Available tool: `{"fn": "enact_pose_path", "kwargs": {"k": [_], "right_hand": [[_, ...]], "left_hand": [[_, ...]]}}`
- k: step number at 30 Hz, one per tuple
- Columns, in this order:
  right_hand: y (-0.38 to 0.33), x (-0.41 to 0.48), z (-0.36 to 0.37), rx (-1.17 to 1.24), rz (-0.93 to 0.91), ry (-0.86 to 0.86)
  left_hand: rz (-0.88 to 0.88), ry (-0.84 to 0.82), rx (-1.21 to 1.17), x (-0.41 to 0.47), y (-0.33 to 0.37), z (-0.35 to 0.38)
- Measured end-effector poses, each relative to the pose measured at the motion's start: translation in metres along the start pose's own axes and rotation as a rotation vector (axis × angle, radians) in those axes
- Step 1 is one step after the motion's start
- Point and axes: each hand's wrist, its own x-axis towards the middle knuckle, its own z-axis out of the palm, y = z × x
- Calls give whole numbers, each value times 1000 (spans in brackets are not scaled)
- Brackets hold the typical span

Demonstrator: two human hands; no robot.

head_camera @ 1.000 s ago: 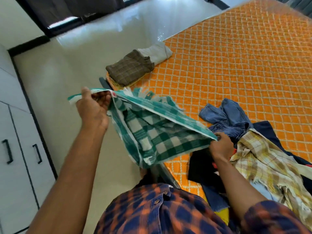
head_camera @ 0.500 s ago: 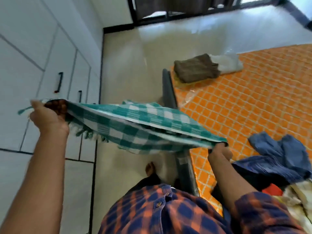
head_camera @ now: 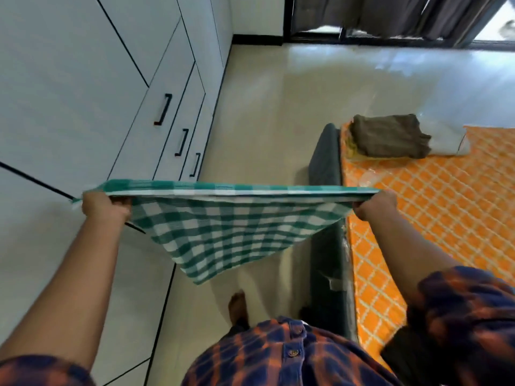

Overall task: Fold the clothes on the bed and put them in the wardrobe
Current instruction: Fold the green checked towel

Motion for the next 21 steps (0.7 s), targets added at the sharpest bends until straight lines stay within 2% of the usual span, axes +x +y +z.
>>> {"fn": "enact_pose_path", "kwargs": {"k": [4,7,9,11,13,15,17,19,21], "right_hand": [[-25,-45,46,57,-7,-44],[-29,-70,58,81,-95,37],[-22,-84,55,14,-189,28],[-13,-77,43,55,-160,-17],[6,-69,21,13,-166,-77],[31,-40,-9,-129,-249,-101],[57,-31,-26,-298,-298,-133],[94,-50,-25,-537,-390,-169],[136,-86,-7,-778,-579,-267]], "left_hand": [[20,5,-49,11,20,38],[115,30,17,19,31,59],[188,132,57,26,30,61],[224,232,58,29,26,51],[202,241,72,29,14,33],[206,189,283,18,-11,17],[321,18,615,-8,-40,13],[392,-286,860,-54,-75,14],[416,-563,999,-91,-111,14]]}}
